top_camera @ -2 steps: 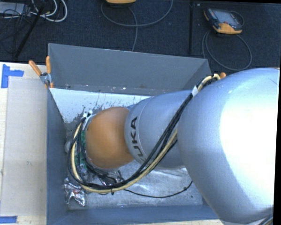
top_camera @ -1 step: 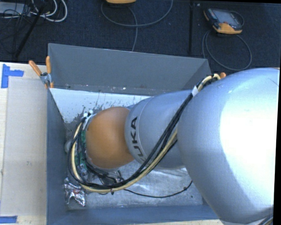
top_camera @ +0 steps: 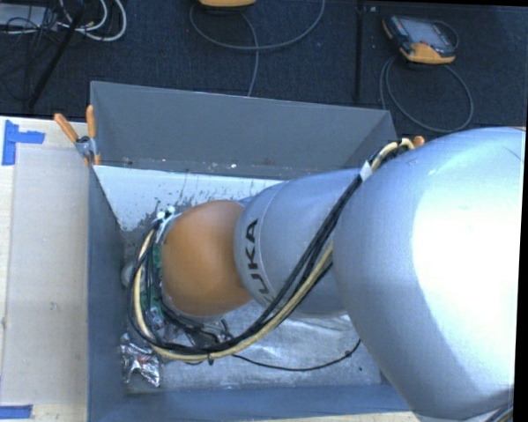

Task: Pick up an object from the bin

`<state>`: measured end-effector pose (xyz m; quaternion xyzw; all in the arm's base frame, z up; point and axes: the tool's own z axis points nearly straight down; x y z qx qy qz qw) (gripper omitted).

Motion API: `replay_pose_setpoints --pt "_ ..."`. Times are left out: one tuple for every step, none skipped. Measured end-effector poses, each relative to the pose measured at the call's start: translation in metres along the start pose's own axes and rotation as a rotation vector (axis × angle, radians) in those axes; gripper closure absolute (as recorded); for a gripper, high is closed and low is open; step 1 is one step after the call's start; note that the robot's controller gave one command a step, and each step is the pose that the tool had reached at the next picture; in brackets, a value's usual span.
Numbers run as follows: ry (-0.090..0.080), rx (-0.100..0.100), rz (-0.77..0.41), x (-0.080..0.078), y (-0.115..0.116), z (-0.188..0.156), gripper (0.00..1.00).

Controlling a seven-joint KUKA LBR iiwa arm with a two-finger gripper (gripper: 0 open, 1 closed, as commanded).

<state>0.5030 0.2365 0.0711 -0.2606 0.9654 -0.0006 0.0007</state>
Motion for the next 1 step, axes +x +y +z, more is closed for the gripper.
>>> replay_pose_setpoints --pt "-0.006 0.0 -0.263 -0.0047 -0.005 -0.1408 1.0"
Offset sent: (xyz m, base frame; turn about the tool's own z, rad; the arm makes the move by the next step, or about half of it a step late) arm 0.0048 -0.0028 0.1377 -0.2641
